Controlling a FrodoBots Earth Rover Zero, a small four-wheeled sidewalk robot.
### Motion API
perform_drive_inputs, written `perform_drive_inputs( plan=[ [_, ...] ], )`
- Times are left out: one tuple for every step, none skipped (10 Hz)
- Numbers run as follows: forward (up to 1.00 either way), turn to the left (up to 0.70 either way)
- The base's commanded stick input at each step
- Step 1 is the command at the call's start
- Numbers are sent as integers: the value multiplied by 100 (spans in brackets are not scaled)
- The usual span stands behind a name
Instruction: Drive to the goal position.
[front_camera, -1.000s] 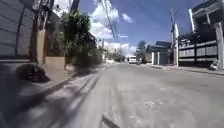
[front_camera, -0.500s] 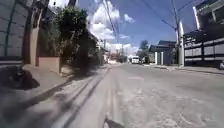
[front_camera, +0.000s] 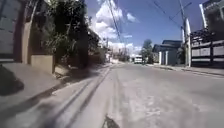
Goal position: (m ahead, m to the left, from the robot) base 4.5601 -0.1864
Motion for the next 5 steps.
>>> perform_drive_inputs(
  plan=[
    [100,0],
    [100,0],
    [100,0],
    [100,0],
    [100,0]
  ],
)
